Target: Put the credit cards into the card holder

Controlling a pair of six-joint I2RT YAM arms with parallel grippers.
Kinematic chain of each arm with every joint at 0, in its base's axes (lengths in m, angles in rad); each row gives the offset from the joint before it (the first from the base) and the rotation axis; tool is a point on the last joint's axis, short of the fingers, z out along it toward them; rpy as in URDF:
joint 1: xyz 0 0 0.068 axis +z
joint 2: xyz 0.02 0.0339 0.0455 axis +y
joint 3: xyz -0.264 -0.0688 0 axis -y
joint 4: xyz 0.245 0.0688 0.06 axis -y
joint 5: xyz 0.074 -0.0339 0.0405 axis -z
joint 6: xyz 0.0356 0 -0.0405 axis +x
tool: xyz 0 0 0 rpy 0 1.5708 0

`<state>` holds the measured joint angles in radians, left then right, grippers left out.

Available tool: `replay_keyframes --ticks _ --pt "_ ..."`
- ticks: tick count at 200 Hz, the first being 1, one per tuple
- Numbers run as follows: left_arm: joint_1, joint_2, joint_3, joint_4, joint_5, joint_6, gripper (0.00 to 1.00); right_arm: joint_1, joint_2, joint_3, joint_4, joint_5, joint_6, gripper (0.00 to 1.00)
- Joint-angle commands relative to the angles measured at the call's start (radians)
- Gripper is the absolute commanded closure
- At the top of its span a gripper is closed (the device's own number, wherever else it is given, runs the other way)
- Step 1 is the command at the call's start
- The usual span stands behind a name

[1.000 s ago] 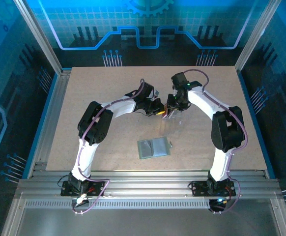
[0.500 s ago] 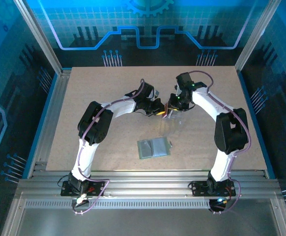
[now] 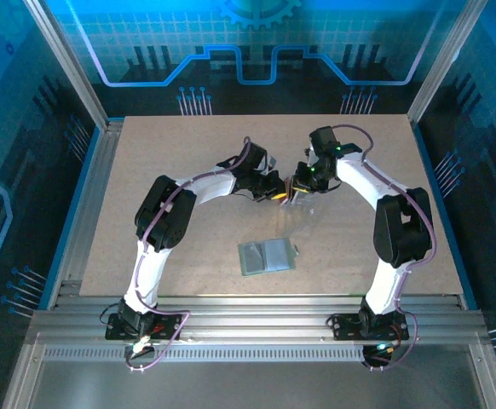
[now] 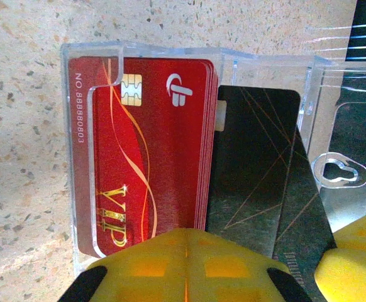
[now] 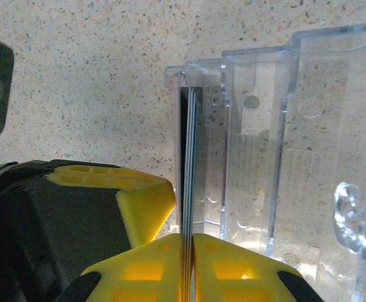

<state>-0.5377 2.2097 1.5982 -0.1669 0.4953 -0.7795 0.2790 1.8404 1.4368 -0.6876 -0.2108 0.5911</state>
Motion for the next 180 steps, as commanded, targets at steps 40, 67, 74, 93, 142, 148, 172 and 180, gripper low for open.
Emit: replay_keyframes --ticks 40,67,74,93,142,148,172,180 --pt "-0.007 0.040 0.029 0.003 0.027 0.019 0.92 -0.022 -0.060 -0.021 -0.003 -0.073 0.013 0.84" --pt "-0.008 0.044 0.032 0.003 0.027 0.019 0.92 -0.027 -0.062 -0.024 -0.001 -0.085 0.015 0.85" --pt "-0.008 0.045 0.032 0.003 0.027 0.019 0.92 -0.027 -0.064 -0.024 -0.001 -0.082 0.015 0.85" --pt "-0.008 0.046 0.032 0.001 0.026 0.019 0.92 -0.028 -0.062 -0.027 -0.003 -0.082 0.014 0.89" --pt "-0.008 0.046 0.031 0.001 0.027 0.020 0.92 -0.029 -0.072 -0.032 -0.007 -0.082 0.014 0.93" --pt "-0.008 0.047 0.030 0.001 0.025 0.020 0.92 -0.029 -0.074 -0.032 -0.010 -0.081 0.015 0.94" --pt "-0.008 0.047 0.031 0.001 0.024 0.020 0.92 -0.031 -0.084 -0.030 -0.022 -0.076 0.012 0.96" --pt "-0.008 0.047 0.029 0.001 0.024 0.020 0.92 -0.031 -0.087 -0.030 -0.025 -0.078 0.012 0.97"
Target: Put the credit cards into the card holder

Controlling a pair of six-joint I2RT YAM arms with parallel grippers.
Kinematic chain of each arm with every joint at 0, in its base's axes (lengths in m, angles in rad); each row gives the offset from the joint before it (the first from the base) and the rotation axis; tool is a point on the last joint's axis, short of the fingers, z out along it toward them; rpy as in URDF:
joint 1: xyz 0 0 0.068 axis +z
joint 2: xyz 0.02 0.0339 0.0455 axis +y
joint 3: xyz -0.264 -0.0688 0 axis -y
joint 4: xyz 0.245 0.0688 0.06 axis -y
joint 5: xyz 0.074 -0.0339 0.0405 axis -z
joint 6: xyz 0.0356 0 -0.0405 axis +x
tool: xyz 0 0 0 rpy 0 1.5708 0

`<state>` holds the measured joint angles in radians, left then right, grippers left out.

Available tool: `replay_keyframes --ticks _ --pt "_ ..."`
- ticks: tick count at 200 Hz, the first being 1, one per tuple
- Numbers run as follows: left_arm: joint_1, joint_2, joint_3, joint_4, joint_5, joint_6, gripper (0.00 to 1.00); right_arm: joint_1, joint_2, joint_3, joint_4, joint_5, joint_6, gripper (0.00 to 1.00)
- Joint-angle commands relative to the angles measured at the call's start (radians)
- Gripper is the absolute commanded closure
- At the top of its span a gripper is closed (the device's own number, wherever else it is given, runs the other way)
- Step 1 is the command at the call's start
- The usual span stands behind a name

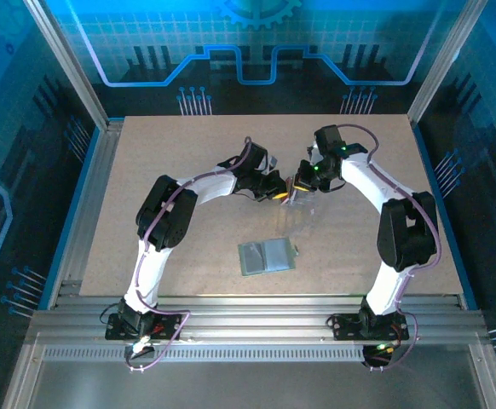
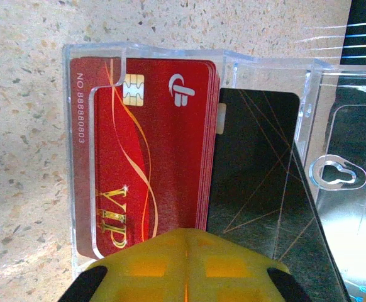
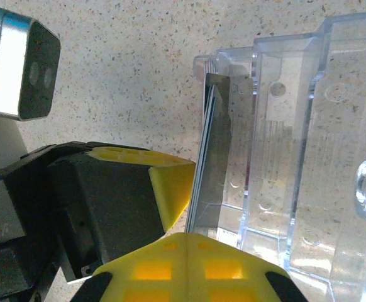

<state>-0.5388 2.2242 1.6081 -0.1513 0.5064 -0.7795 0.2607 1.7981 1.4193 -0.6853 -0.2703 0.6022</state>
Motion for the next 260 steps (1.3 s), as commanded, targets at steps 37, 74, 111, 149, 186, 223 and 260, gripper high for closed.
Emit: replay_keyframes --ticks 37,74,111,149,186,223,260 --pt "-0.007 0.034 0.019 -0.017 0.011 0.021 0.92 -0.015 -0.067 -0.013 -0.046 -0.004 -0.002 1.00" --pt "-0.006 0.028 0.022 -0.022 0.012 0.023 0.92 -0.028 -0.097 -0.019 -0.063 0.006 -0.007 1.00" --pt "-0.003 0.009 0.018 -0.026 0.017 0.023 0.92 -0.044 -0.140 -0.040 -0.080 0.017 -0.019 1.00" --pt "-0.003 0.003 0.019 -0.028 0.021 0.023 0.92 -0.048 -0.122 -0.025 -0.119 0.059 -0.051 0.91" --pt "-0.003 0.002 0.013 -0.027 0.023 0.026 0.92 -0.034 -0.076 0.030 -0.155 0.088 -0.093 0.76" --pt "-0.002 -0.001 0.012 -0.028 0.026 0.028 0.92 0.012 -0.007 0.108 -0.206 0.199 -0.134 0.71" --pt "-0.003 -0.001 0.015 -0.031 0.027 0.031 0.92 0.047 0.068 0.180 -0.235 0.248 -0.151 0.67"
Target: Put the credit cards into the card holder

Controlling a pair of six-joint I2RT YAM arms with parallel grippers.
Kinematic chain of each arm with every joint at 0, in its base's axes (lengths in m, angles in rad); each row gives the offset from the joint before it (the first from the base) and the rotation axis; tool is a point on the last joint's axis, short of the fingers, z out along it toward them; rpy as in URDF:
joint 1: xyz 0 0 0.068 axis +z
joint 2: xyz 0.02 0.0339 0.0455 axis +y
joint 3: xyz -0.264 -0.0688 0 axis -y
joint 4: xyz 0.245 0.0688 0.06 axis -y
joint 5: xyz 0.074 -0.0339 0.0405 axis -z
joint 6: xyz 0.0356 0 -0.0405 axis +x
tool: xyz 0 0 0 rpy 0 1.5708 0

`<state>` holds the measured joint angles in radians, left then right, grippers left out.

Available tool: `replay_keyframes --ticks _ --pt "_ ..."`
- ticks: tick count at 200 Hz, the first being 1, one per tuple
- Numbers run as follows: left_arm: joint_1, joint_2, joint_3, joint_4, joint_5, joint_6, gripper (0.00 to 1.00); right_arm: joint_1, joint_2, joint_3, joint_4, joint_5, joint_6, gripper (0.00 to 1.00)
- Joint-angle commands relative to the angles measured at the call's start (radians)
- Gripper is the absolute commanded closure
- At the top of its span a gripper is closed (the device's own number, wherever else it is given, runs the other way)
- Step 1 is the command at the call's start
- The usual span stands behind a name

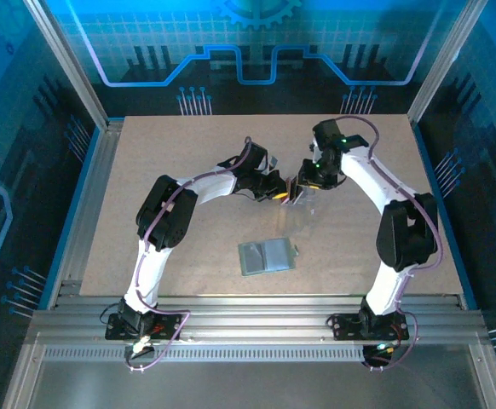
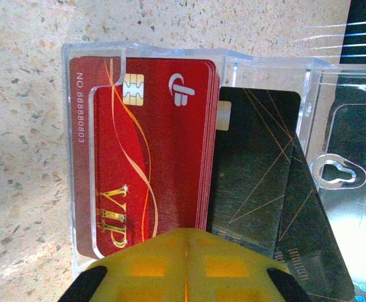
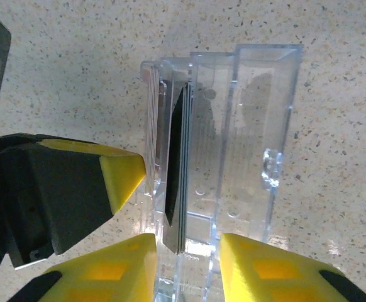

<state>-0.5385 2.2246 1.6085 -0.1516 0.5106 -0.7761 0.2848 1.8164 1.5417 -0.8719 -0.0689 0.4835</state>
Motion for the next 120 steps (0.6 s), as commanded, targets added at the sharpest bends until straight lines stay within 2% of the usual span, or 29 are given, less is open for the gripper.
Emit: replay_keyframes --ticks 1,34,68,107,120 --pt "-0.003 -0.002 0.014 -0.031 0.022 0.028 0.92 0.023 0.052 0.059 -0.048 0.045 -0.031 0.67" --pt "-0.002 -0.001 0.013 -0.028 0.023 0.027 0.92 0.023 0.111 0.102 -0.055 0.016 -0.029 0.68" --pt "-0.002 0.006 0.011 -0.025 0.025 0.028 0.92 0.063 0.150 0.151 -0.089 0.105 -0.043 0.66" --pt "-0.003 0.006 0.002 -0.016 0.028 0.024 0.92 0.071 0.183 0.171 -0.098 0.107 -0.035 0.72" --pt "-0.003 0.005 -0.001 -0.016 0.028 0.026 0.92 0.077 0.177 0.182 -0.113 0.157 -0.032 0.72"
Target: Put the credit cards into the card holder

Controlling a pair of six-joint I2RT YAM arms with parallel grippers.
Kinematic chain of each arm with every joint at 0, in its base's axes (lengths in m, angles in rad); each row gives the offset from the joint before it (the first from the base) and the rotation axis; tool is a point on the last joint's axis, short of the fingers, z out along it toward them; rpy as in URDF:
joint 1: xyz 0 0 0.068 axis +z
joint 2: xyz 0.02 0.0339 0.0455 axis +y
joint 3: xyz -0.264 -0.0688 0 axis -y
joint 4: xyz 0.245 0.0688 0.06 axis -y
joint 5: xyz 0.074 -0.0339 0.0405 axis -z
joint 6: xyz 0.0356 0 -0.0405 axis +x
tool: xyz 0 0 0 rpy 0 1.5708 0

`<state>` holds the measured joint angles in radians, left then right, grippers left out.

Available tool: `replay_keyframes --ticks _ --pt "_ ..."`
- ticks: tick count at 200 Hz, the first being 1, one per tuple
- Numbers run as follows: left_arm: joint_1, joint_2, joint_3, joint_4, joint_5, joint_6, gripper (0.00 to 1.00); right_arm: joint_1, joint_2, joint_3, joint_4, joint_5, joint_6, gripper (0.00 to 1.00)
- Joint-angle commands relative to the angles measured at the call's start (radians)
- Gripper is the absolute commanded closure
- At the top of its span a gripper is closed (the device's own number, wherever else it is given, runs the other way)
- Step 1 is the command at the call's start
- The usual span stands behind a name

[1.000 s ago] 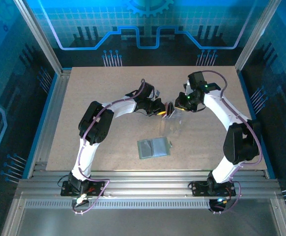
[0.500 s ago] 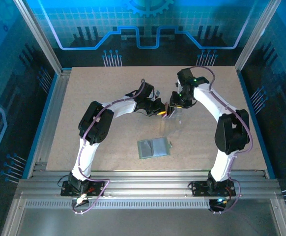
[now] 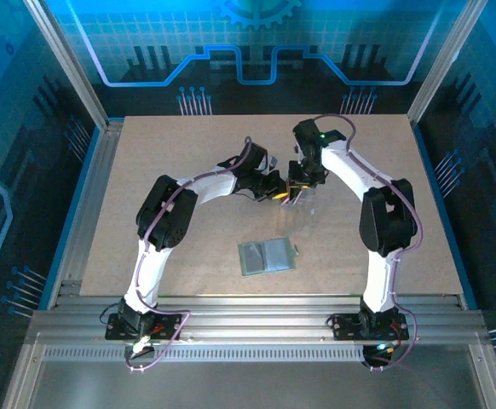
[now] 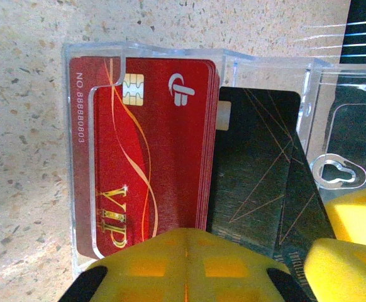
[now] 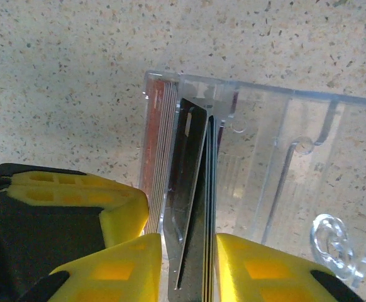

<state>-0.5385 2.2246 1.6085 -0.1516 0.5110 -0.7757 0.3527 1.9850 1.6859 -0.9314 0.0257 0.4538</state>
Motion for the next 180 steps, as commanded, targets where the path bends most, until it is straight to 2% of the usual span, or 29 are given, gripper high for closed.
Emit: replay_keyframes --ticks 1,41,55,94,141,180 --pt "-0.002 0.005 -0.001 -0.017 0.028 0.025 0.92 0.011 0.007 0.039 -0.054 0.069 -0.003 0.72" --pt "-0.002 0.005 -0.009 -0.011 0.026 0.026 0.92 0.064 -0.046 0.060 -0.057 0.224 -0.003 0.69" --pt "-0.001 0.002 -0.014 -0.008 0.027 0.024 0.92 0.066 -0.043 0.066 -0.040 0.189 -0.010 0.68" --pt "0.004 -0.009 -0.028 -0.003 0.027 0.022 0.92 0.064 0.054 0.144 -0.060 0.078 -0.007 0.75" --pt "0.016 -0.025 -0.067 0.018 0.029 0.021 0.92 0.060 0.125 0.204 -0.091 0.092 0.001 0.75" --pt "0.021 -0.028 -0.089 0.037 0.035 0.016 0.92 0.066 0.140 0.220 -0.117 0.151 0.005 0.76"
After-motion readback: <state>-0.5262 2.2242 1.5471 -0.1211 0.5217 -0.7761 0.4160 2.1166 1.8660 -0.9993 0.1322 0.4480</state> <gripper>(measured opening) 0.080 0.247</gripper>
